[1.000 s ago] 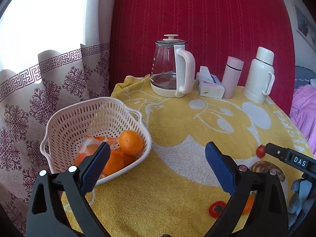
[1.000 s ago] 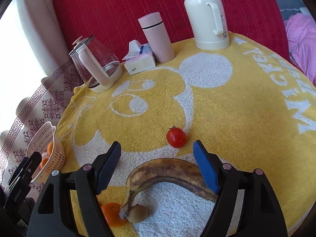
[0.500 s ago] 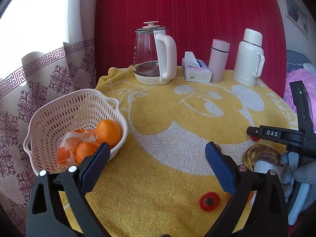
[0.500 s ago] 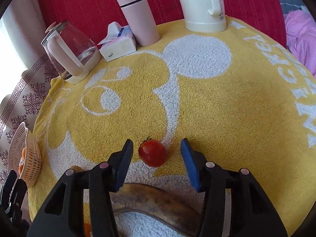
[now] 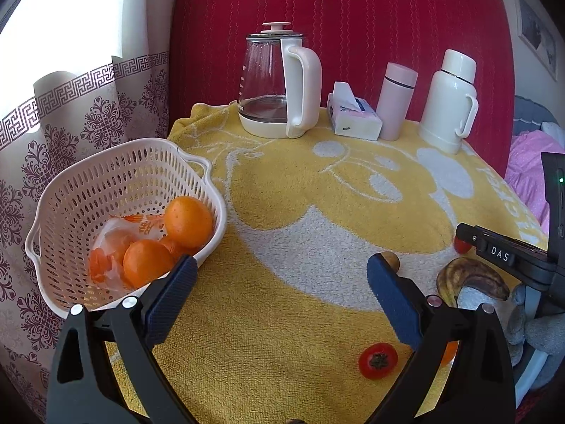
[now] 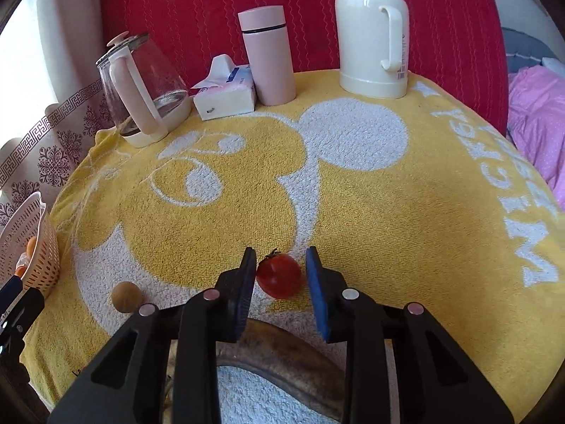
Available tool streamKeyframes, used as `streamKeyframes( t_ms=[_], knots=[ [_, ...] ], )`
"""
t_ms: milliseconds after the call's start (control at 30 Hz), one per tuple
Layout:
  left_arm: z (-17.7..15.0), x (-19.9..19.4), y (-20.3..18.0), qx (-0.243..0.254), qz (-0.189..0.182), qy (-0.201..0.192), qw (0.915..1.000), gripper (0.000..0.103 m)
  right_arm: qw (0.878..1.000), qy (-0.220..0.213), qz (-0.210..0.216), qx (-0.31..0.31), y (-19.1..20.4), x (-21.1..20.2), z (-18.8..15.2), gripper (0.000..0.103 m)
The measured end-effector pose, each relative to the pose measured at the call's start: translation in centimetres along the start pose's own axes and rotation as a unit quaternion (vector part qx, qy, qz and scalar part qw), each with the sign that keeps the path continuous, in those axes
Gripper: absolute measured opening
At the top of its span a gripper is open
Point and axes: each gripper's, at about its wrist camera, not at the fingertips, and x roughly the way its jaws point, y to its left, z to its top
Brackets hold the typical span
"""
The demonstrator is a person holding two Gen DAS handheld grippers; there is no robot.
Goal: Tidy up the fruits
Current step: 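Close the right tool around the red tomato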
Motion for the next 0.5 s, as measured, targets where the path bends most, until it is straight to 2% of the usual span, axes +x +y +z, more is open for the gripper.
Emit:
streamKeyframes(
  t_ms=[100, 200, 267, 400, 500],
  knots=[
    [-0.2, -0.2, -0.7, 0.014, 0.014, -0.013, 0.9997, 0.098, 1.0, -0.003, 0.014, 0.007, -0.5, -0.3, -0.1, 0.029],
    [-0.1, -0.6, -1.6, 0.032, 0.012, -0.029, 0.999, 0.098, 0.999, -0.005, 0.026, 0.022, -1.1, -0.6, 0.0, 0.029],
    [0.1, -0.5, -2.4, 0.043, -0.003, -0.023, 0.9988, 0.097, 0.999, -0.006, 0.033, 0.032, -1.5, -0.7, 0.1, 0.029],
    [0.3, 0.9, -4.2, 0.057, -0.057, 0.021, 0.9965, 0.079, 0.998, -0.008, 0.042, 0.043, -1.7, -0.9, 0.1, 0.029],
    [0.3, 2.3, -5.5, 0.062, -0.093, 0.053, 0.9923, 0.072, 0.998, -0.007, 0.047, 0.047, -1.9, -0.9, 0.1, 0.029]
  ],
)
